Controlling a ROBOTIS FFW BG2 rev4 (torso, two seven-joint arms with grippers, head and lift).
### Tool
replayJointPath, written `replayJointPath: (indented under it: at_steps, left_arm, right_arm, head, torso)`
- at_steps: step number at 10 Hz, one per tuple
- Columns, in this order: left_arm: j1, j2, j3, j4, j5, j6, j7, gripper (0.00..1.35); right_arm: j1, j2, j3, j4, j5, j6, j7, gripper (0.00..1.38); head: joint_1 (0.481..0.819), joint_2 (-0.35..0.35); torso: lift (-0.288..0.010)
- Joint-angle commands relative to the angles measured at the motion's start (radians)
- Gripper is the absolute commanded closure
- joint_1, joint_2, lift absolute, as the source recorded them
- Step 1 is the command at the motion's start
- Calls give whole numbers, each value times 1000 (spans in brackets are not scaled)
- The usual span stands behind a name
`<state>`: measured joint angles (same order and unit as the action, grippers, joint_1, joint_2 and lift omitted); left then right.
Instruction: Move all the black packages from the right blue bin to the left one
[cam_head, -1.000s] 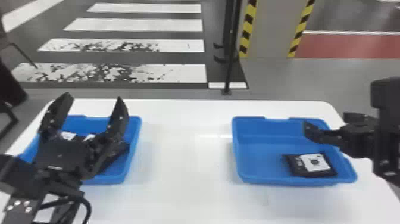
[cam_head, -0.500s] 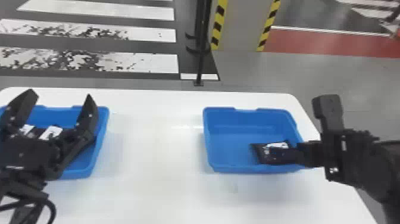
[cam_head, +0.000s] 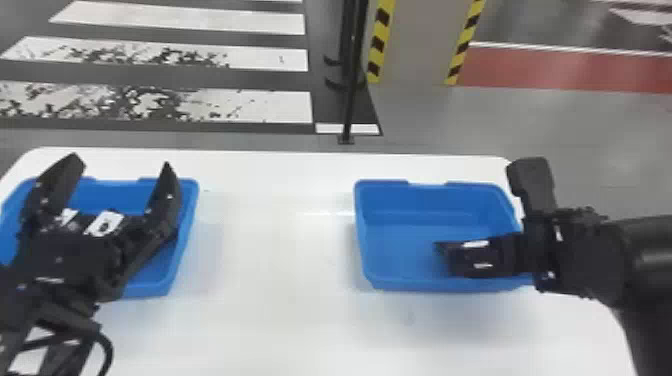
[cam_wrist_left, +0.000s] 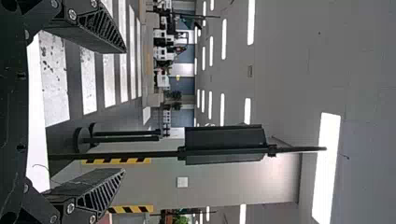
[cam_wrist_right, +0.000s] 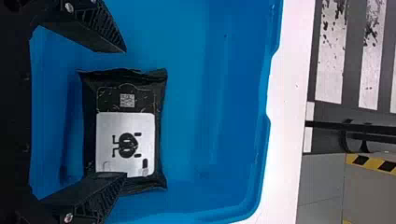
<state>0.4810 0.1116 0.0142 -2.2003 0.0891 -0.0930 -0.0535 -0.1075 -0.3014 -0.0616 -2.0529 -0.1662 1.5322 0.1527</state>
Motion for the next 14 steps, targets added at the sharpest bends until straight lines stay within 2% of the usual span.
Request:
replayJointPath:
  at_steps: [1,2,7,9,11,12,13,14]
  left_arm:
    - [0,0,6,0,-23,0,1,168]
    - [0,0,8,0,-33,0,0,168]
    - [5,-3,16,0,-31,0,0,168]
    - [5,-3,16,0,-27,2,-2,168]
    - [7,-6,16,12,-25,-59,-5,168]
    - [7,-6,16,15,-25,-49,-5,168]
    - [7,-6,16,17,-25,-52,-5,168]
    - [7,-6,16,22,-25,-62,-5,168]
  right_arm:
    - [-37,-4,28,51,5,-15,-13,90]
    - [-60,-7,42,86,5,-25,-16,90]
    - [-67,-10,44,91,29,39,-51,96]
    - [-82,-15,44,130,37,40,-58,96]
    - [-79,-13,50,154,29,9,-53,108]
    - [-84,-13,56,169,29,14,-53,265]
    - [-104,-18,56,235,19,2,-7,667]
    - [-101,-21,54,292,-33,-87,21,1070]
  head:
    - [695,-109]
    - [695,-108]
    - [695,-113]
    - [695,-126]
    - [695,-132]
    - [695,-131]
    - [695,-129]
    - [695,-121]
  torso:
    - [-176]
    - [-176]
    - [-176]
    - [-176]
    - [-176]
    - [-176]
    - [-176]
    - [-176]
